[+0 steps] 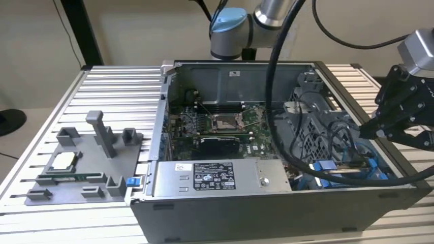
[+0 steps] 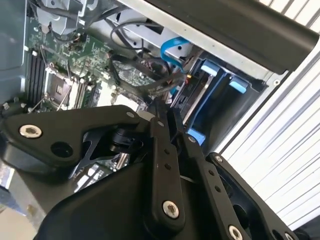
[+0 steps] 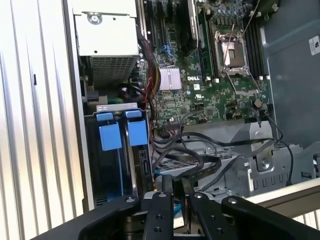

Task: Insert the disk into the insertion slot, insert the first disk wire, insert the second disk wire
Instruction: 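Insert the second disk wire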

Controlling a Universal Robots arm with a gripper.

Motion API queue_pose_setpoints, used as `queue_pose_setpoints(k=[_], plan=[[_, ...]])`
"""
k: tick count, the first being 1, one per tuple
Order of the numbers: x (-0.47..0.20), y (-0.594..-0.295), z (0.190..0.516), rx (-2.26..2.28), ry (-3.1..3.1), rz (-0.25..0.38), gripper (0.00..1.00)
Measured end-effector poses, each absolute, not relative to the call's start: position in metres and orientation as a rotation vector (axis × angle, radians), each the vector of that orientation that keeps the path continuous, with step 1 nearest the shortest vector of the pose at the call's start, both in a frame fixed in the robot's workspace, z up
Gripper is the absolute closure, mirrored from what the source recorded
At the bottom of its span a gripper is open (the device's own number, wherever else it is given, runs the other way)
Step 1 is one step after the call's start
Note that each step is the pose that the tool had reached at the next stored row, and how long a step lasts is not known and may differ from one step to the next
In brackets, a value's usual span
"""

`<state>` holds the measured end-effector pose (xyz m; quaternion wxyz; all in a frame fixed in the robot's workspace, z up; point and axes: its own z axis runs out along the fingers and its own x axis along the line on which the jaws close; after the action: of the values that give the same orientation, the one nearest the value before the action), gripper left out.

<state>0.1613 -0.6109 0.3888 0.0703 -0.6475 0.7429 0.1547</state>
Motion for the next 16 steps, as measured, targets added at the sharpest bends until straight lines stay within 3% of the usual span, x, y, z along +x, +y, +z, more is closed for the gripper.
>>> queue_pose_setpoints(k=[7, 16], plan=[[0.147, -0.611, 0.385, -1.953, 2.240, 0.446, 1.00], [0.146, -0.610, 0.378, -1.991, 2.278, 0.370, 1.00]])
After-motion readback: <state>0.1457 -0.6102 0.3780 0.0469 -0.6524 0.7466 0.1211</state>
